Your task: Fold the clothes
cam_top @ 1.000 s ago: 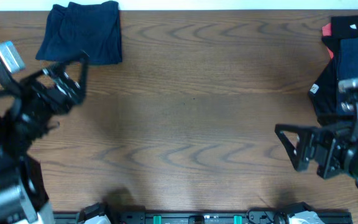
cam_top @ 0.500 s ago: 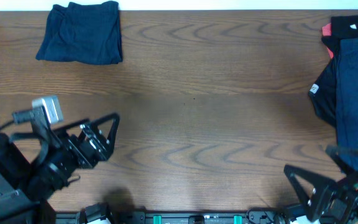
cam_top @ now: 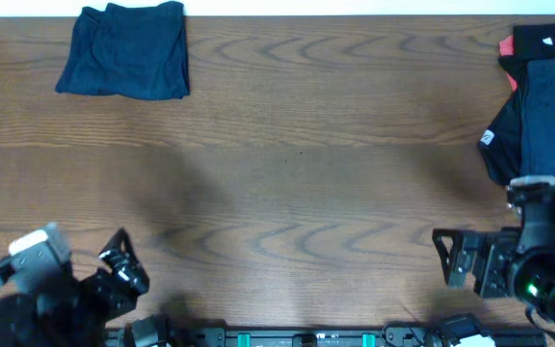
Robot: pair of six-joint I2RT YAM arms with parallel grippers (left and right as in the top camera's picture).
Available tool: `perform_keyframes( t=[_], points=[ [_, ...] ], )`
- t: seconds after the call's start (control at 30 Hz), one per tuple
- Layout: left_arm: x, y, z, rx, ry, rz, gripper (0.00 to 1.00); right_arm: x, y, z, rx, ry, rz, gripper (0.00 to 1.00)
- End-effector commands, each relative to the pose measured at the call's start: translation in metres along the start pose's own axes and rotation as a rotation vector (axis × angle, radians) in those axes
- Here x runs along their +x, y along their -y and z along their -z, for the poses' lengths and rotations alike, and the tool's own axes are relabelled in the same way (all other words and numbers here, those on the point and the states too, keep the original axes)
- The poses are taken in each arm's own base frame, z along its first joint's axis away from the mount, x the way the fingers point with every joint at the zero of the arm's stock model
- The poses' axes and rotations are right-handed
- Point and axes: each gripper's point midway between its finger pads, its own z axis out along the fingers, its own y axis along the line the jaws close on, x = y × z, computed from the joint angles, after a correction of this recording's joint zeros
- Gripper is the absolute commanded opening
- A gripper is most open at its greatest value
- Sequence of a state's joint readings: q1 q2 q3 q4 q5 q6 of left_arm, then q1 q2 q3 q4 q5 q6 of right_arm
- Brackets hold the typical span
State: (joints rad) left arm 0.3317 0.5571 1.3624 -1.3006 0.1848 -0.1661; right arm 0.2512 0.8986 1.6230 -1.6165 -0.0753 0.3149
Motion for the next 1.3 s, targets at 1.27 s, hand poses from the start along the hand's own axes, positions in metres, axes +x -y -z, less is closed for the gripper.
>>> perform_keyframes(
  t=[1.27],
  points=[
    [-0.0064, -0.0168, 0.0026, -0.097, 0.045, 0.015, 0.98, -0.0064, 0.0181, -0.0153, 0.105, 0.023, -0.055, 0.99]
  ],
)
